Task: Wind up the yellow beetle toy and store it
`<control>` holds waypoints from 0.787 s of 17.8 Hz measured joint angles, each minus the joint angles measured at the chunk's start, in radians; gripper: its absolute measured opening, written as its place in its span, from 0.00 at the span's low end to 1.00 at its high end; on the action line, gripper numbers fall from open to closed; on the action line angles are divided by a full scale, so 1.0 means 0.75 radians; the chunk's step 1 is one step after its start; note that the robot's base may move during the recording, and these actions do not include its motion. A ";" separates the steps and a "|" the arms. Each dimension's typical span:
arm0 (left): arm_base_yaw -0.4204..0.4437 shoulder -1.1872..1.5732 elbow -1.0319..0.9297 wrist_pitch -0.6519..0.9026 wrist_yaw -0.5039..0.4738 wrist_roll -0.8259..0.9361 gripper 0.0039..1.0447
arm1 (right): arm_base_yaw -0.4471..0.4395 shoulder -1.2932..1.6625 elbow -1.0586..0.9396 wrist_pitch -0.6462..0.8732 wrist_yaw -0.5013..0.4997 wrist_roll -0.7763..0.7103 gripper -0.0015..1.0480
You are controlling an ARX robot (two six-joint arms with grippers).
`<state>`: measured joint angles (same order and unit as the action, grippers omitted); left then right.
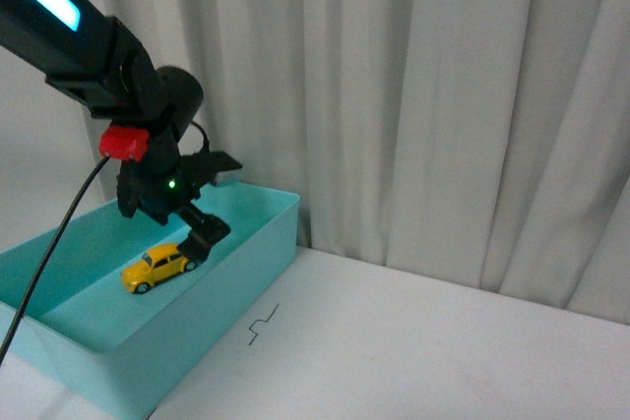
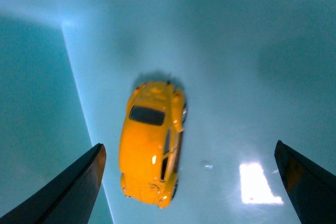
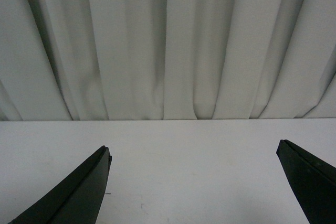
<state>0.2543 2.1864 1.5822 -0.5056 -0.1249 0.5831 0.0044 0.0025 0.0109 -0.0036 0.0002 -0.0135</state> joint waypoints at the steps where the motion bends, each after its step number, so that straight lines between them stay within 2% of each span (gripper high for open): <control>1: -0.006 -0.096 -0.038 0.020 0.099 0.002 0.94 | 0.000 0.000 0.000 0.000 0.000 0.000 0.94; 4: 0.006 -0.386 -0.193 0.175 0.281 0.035 0.94 | 0.000 0.000 0.000 0.000 0.000 0.000 0.94; 5: 0.028 -0.476 -0.290 0.319 0.343 0.002 0.93 | 0.000 0.000 0.000 -0.001 0.000 -0.001 0.94; 6: 0.035 -0.595 -0.520 0.783 0.453 -0.143 0.83 | 0.000 0.000 0.000 -0.001 0.000 0.000 0.94; 7: 0.024 -0.755 -0.771 1.106 0.472 -0.332 0.72 | 0.000 0.000 0.000 -0.001 -0.001 -0.001 0.94; 9: -0.055 -1.045 -1.139 1.565 0.453 -0.622 0.52 | 0.000 0.000 0.000 0.000 -0.001 -0.001 0.94; 11: -0.113 -1.187 -1.370 1.746 0.419 -0.716 0.31 | 0.000 0.000 0.000 0.000 0.000 0.000 0.94; 13: -0.138 -1.243 -1.576 1.754 0.357 -0.750 0.08 | 0.000 0.000 0.000 0.000 -0.001 -0.001 0.94; 14: -0.161 -1.306 -1.644 1.774 0.339 -0.767 0.02 | 0.000 0.000 0.000 0.000 -0.001 -0.001 0.94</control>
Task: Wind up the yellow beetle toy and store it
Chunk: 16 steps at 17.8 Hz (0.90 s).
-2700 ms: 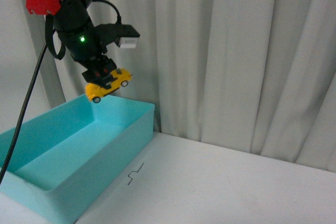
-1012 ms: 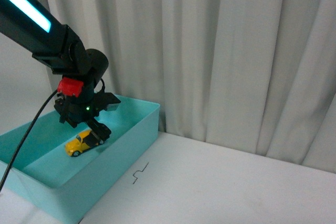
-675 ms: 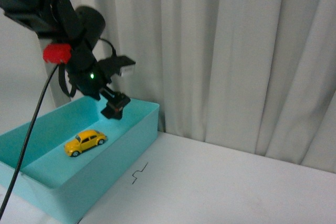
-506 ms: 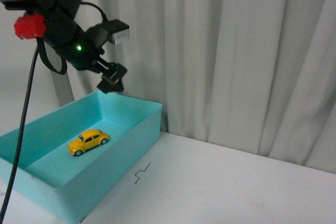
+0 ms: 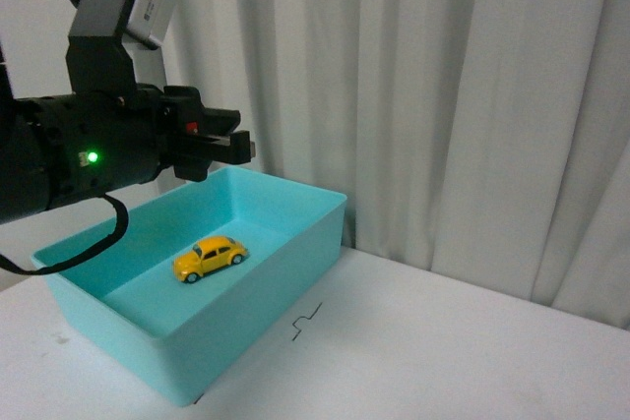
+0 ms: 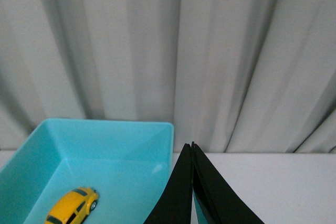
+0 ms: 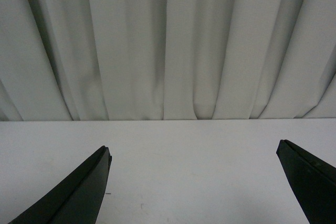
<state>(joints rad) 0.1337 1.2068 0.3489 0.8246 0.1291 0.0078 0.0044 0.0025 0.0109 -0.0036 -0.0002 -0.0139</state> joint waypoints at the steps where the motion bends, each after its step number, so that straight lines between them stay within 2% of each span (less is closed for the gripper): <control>1: -0.020 -0.065 -0.038 0.015 -0.010 -0.002 0.01 | 0.000 0.000 0.000 0.000 0.000 0.001 0.94; 6: -0.085 -0.312 -0.245 -0.039 -0.083 -0.002 0.01 | 0.000 0.000 0.000 0.000 -0.001 0.001 0.94; 7: -0.161 -0.376 -0.271 -0.062 -0.154 -0.003 0.01 | 0.000 0.000 0.000 -0.001 -0.001 0.001 0.94; 8: -0.187 -0.427 -0.298 -0.089 -0.155 -0.002 0.01 | 0.000 0.000 0.000 0.000 -0.001 0.000 0.94; 12: -0.176 -0.637 -0.379 -0.229 -0.173 -0.003 0.01 | 0.000 0.000 0.000 0.000 0.000 0.001 0.94; 13: -0.176 -0.657 -0.419 -0.162 -0.173 -0.003 0.01 | 0.000 0.000 0.000 0.000 0.000 0.000 0.94; 16: -0.176 -0.782 -0.452 -0.291 -0.173 -0.003 0.01 | 0.000 0.000 0.000 0.000 -0.001 0.001 0.94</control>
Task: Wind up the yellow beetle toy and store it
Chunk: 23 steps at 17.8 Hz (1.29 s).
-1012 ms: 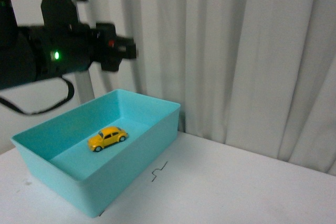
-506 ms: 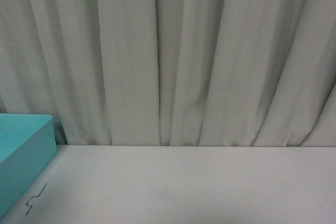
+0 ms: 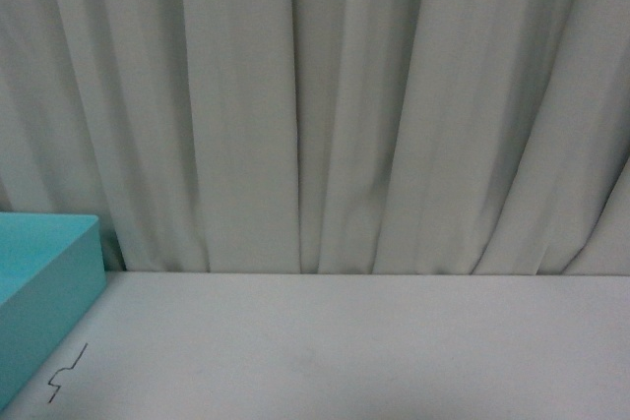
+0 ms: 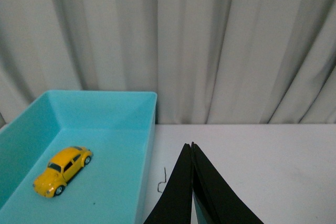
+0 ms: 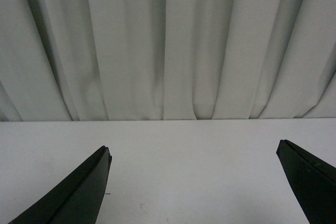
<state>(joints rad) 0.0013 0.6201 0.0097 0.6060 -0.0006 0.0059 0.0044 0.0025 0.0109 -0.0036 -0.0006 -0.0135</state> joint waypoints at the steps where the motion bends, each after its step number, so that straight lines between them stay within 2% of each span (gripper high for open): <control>1: 0.000 -0.059 0.000 -0.052 0.000 0.000 0.01 | 0.000 0.000 0.000 0.000 0.001 0.000 0.94; 7: 0.001 -0.343 0.000 -0.327 0.000 0.000 0.01 | 0.000 0.000 0.000 0.000 0.001 0.000 0.94; 16: 0.000 -0.586 0.000 -0.569 0.000 0.000 0.01 | 0.000 0.000 0.000 0.000 0.001 0.000 0.94; 17: 0.000 -0.621 0.001 -0.616 -0.001 0.000 0.01 | 0.000 0.000 0.000 0.000 0.000 0.000 0.94; 18: 0.001 -0.745 0.000 -0.801 0.004 0.000 0.01 | 0.000 0.000 0.000 0.000 0.002 0.001 0.94; 23: 0.000 -0.824 0.000 -0.814 0.000 0.000 0.01 | 0.000 0.000 0.000 0.000 0.001 0.000 0.94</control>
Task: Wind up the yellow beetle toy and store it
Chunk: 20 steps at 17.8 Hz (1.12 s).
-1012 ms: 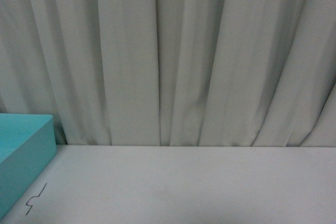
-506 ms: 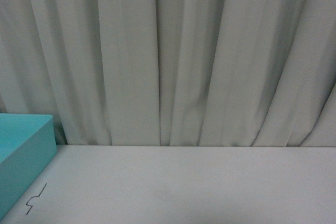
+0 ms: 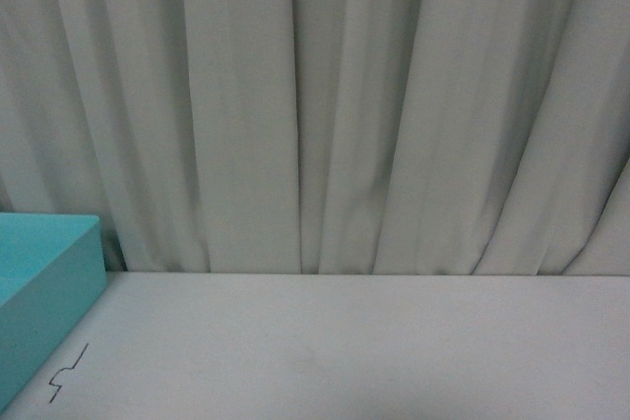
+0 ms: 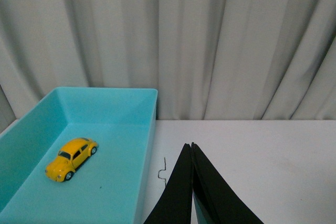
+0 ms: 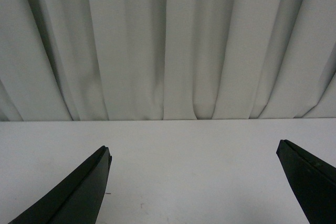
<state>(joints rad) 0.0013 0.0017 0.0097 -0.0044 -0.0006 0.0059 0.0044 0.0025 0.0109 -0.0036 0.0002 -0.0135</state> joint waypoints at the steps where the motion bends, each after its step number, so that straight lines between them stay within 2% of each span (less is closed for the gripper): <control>1: 0.000 0.000 0.000 0.000 0.000 0.000 0.01 | 0.000 0.000 0.000 0.000 -0.001 0.000 0.94; 2: 0.000 0.000 0.000 0.000 0.000 -0.003 0.04 | 0.000 0.000 0.000 0.000 0.000 0.000 0.94; 4: 0.000 0.000 0.000 0.000 0.000 -0.003 0.30 | 0.000 0.000 0.000 0.000 -0.001 0.000 0.94; 10: 0.000 0.000 0.000 0.000 0.000 -0.003 0.82 | 0.000 0.000 0.000 0.000 -0.001 0.000 0.94; 12: 0.000 0.000 0.000 0.000 0.000 -0.002 0.96 | 0.000 0.000 0.000 0.000 0.000 0.000 0.94; 13: 0.000 0.000 0.000 0.001 0.000 -0.003 0.93 | 0.000 0.000 0.000 0.001 0.000 0.000 0.94; 20: 0.000 0.000 0.000 0.003 0.000 -0.003 0.94 | 0.000 0.002 0.000 0.003 -0.001 0.000 0.94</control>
<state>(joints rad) 0.0013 0.0017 0.0097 -0.0025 -0.0006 0.0040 0.0044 0.0036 0.0109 -0.0013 -0.0002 -0.0135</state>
